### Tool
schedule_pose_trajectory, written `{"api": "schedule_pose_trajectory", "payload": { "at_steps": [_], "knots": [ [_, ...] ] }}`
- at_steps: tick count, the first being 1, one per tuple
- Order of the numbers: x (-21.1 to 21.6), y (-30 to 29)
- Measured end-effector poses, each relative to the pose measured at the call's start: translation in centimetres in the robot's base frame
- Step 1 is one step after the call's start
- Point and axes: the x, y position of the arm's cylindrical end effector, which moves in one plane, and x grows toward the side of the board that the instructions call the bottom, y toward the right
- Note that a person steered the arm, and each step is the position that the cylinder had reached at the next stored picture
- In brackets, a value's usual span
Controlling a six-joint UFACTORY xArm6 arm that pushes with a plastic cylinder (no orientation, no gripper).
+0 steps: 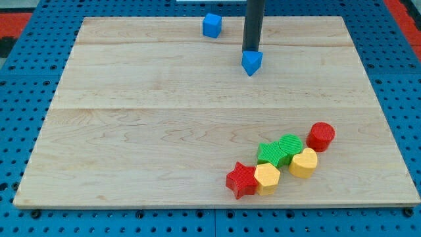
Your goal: Move the blue triangle to the left of the cube
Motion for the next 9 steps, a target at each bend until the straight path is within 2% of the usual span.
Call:
{"api": "schedule_pose_trajectory", "payload": {
  "at_steps": [1,2,4,6,7,8,9],
  "knots": [
    [0.7,0.0],
    [3.3,2.4],
    [3.9,0.4],
    [8.5,6.1],
    [7.2,-1.2],
    [3.5,-11.8],
    [0.4,-17.1]
  ]
}}
